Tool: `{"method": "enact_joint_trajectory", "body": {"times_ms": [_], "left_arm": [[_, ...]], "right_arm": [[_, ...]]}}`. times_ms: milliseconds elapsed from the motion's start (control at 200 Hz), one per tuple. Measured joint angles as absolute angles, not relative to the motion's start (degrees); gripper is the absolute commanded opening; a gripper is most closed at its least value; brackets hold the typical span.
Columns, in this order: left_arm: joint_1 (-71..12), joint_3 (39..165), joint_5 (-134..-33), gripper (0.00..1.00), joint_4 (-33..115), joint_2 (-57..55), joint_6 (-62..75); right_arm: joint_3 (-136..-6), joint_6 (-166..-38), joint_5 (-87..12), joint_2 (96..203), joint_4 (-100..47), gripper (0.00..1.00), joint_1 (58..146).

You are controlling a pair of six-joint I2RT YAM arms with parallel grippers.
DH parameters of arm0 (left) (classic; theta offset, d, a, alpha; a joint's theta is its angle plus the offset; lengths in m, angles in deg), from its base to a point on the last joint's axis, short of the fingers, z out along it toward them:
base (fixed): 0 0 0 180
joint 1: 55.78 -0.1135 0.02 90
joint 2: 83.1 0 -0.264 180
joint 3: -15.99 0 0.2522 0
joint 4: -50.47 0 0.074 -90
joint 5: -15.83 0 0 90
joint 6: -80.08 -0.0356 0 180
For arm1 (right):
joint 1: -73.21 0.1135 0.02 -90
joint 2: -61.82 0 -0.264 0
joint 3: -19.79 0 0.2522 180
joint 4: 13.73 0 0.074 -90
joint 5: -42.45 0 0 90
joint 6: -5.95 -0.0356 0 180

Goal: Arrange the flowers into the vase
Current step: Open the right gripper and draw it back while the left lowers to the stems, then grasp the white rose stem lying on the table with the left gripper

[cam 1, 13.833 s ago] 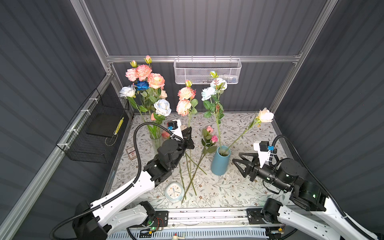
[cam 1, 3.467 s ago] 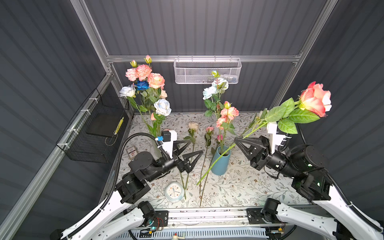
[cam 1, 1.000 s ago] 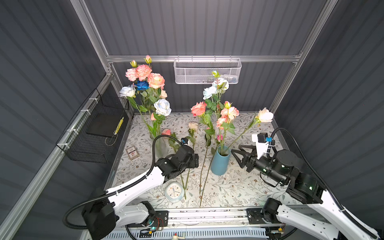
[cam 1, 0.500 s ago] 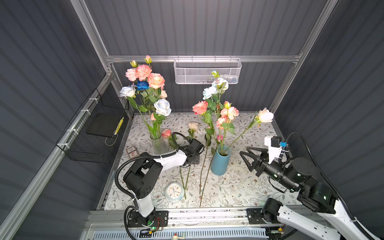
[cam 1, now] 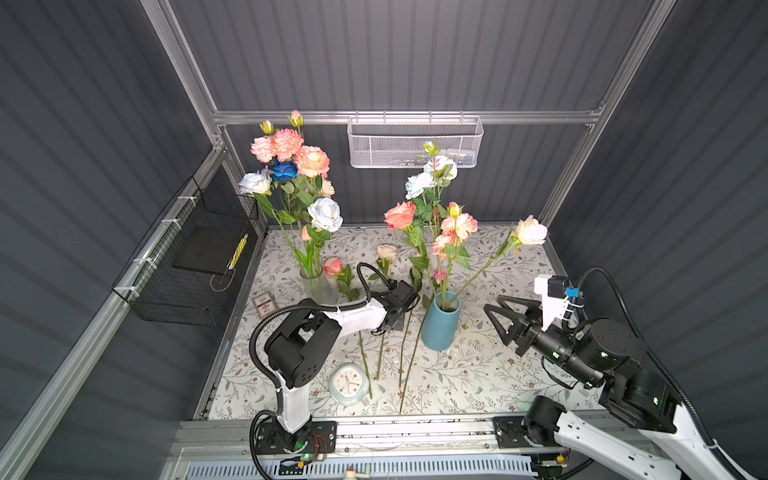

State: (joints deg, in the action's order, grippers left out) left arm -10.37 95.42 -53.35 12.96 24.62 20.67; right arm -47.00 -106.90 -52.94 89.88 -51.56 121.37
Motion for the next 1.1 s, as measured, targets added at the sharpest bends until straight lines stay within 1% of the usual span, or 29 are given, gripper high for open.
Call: {"method": "enact_joint_trajectory", "body": {"times_ms": [45,225,395,655,865,980,1100], "left_arm": [[-10.39,95.42,-53.24,0.00,12.98,24.62,20.75],[-10.37,94.65,-52.63,0.00,13.99,24.23,20.69],[-10.48,89.95,-51.01,0.00,15.76,20.12,20.69],[-8.30,88.05,-46.66,0.00,15.26,7.00,21.41],[-5.59,83.62,-45.61,0.00,13.86,-4.98,24.25],[-5.54,80.77,-45.63,0.00,12.90,-13.13,25.24],[-5.50,80.56,-45.66,0.00,12.31,-19.86,25.50]], "right_arm": [[-47.00,-106.92,-52.94,89.68,-51.59,0.57,121.37],[-47.00,-106.97,-53.07,89.20,-51.56,0.56,121.37],[-47.00,-106.97,-53.24,89.18,-51.56,0.56,121.37],[-47.00,-106.97,-53.40,89.18,-51.54,0.56,121.37],[-47.00,-106.99,-53.55,89.20,-51.48,0.55,121.37],[-47.00,-106.99,-53.55,89.42,-51.26,0.55,121.37],[-47.02,-107.01,-53.53,90.16,-51.15,0.55,121.37]]}}
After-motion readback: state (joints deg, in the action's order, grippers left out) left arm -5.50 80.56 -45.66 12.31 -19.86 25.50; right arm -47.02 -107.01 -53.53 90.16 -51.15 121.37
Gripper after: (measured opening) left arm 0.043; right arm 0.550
